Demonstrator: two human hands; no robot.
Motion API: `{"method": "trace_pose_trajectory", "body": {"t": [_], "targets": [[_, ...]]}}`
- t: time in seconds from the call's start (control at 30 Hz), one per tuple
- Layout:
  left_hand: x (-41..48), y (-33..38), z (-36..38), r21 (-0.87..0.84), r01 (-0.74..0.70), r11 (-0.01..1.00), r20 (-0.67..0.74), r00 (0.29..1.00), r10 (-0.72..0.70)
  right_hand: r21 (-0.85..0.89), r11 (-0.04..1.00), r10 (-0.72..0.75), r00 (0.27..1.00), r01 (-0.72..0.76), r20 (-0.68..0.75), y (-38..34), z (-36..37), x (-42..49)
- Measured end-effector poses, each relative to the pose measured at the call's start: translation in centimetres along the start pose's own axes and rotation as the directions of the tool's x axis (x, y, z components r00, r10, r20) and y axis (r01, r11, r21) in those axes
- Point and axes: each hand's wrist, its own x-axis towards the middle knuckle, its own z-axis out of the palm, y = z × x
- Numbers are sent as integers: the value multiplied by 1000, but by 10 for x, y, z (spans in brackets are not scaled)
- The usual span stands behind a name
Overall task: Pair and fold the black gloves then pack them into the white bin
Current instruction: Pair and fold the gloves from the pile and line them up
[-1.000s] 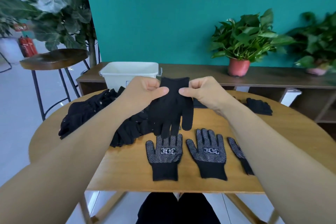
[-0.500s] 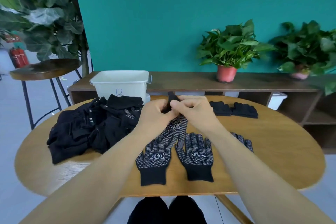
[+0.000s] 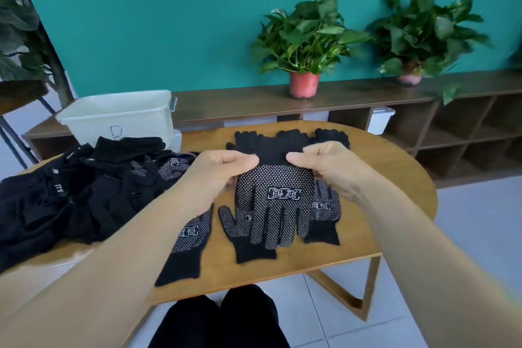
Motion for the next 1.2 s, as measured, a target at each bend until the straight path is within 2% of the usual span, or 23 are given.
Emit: {"method": "trace_pose_trajectory", "body": {"t": [0.23, 0.6, 0.77, 0.87, 1.03, 1.2], "targets": [[51, 1, 41, 127, -33, 991, -3, 999, 33, -25, 999, -24, 998, 23, -64, 20, -47, 19], [138, -14, 77, 148, -17, 989, -6, 1000, 18, -85, 994, 56, 979, -74, -195, 57, -97, 81], [171, -12, 85, 138, -75, 988, -23, 997, 79, -141, 989, -5, 957, -38, -290, 51, -108, 99], [172, -28, 88, 183, -74, 980, 0, 997, 76, -175, 981, 31, 957, -85, -288, 68, -106, 96], [162, -66, 91, 236, -26, 971, 23, 1000, 21, -121, 976, 146, 956, -182, -256, 108, -95, 83], [158, -60, 90, 280, -56, 958, 18, 998, 53, -168, 980, 54, 959, -104, -277, 99, -92, 76]]}}
